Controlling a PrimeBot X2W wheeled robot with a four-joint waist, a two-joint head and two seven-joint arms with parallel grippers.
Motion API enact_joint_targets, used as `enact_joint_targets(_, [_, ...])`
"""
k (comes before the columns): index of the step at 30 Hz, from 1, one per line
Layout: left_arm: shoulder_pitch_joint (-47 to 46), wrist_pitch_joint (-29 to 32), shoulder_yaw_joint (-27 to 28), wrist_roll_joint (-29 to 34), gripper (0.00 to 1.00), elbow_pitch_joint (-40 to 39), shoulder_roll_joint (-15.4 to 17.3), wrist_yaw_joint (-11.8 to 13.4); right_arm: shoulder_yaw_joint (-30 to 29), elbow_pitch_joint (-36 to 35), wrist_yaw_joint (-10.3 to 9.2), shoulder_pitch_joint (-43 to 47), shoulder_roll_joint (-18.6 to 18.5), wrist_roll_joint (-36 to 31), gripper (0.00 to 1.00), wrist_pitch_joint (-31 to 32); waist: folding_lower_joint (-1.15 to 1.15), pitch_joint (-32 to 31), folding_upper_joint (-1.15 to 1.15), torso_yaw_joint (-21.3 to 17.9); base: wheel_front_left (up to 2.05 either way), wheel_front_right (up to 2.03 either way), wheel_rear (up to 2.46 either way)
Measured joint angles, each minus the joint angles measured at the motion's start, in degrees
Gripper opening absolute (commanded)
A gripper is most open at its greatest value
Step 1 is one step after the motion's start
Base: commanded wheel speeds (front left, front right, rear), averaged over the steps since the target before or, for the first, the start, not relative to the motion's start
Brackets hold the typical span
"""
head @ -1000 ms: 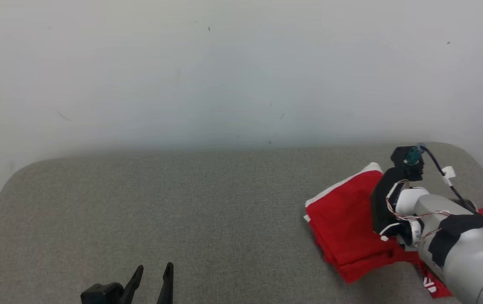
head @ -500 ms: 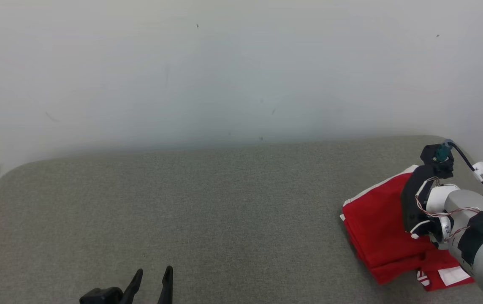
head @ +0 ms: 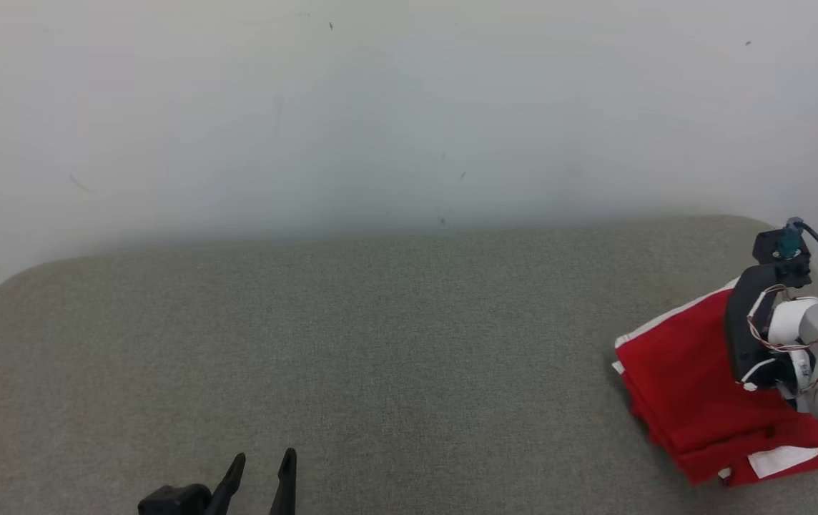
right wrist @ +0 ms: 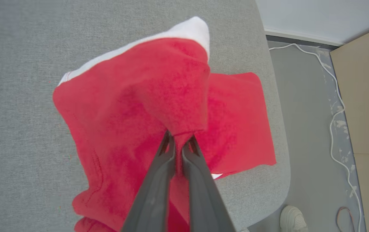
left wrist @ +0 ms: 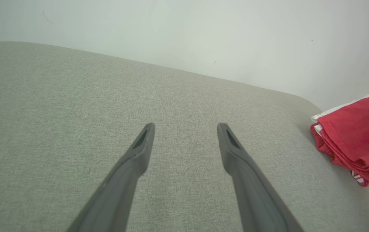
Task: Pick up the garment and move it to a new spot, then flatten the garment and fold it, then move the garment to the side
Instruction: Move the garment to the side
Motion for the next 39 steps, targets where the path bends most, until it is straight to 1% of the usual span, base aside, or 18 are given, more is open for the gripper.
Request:
enact_joint_targets(6, [0.0,0.1,0.1,0.0,1.0,0.0,0.5,0.0,0.1,2.1,0.0,-0.1,-3.2,-3.6,0.0,1.6,0.0,0.6,0.0,-0.1,0.0,0.0,0.0])
enact_joint_targets(9, [-0.1,0.1,-0.2,0.0,1.0,-0.1,0.4,0.0,0.1,3.7,0.0,-0.1,-4.2,-4.4,0.0,2.0,0.0,1.1,0.0,0.0,0.0,0.0,0.0])
enact_joint_targets(12, [-0.2,0.2,-0.4,0.1,1.0,-0.3,0.4,0.0,-0.2,5.6,0.0,-0.1,-4.3,-3.8,0.0,1.9,0.0,1.8,0.0,0.2,0.0,0.0,0.0])
enact_joint_targets(15, [-1.1,0.6,-1.0,0.1,1.0,-0.4,0.5,-0.1,-1.8,8.0,0.0,-0.1,-4.3,-2.4,0.0,1.6,0.0,2.6,0.0,0.5,0.0,0.0,0.0])
enact_joint_targets(21, [-1.7,1.2,-1.3,0.4,1.0,-1.0,1.0,-0.5,-4.7,12.0,0.0,-0.2,-4.0,-1.3,0.0,-1.3,0.0,4.4,0.0,1.4,0.0,0.0,0.0])
enact_joint_targets(25, [-2.8,1.6,-1.5,0.7,1.0,-1.5,1.3,-0.5,-5.5,12.6,0.0,-0.6,-4.0,-1.3,0.0,-3.0,0.0,5.8,0.0,2.2,0.0,0.0,0.0])
enact_joint_targets(33, [-4.8,2.2,-1.7,1.1,1.0,-1.8,1.3,-0.6,-7.1,12.6,0.0,-1.6,-5.5,-1.4,0.0,-4.7,0.0,8.7,0.0,3.9,0.0,0.0,0.0])
enact_joint_targets(37, [-4.9,2.2,-1.5,1.1,1.0,-1.7,1.5,-0.6,-8.8,12.3,0.0,-0.7,-8.0,-1.3,0.0,-4.6,0.0,9.8,0.0,4.6,0.0,0.0,0.0])
enact_joint_targets(39, [-5.1,2.2,-1.5,1.1,1.0,-1.6,1.5,-0.6,-9.8,12.4,0.0,1.4,-9.7,-1.3,0.0,-4.6,0.0,10.1,0.0,4.8,0.0,0.0,0.0])
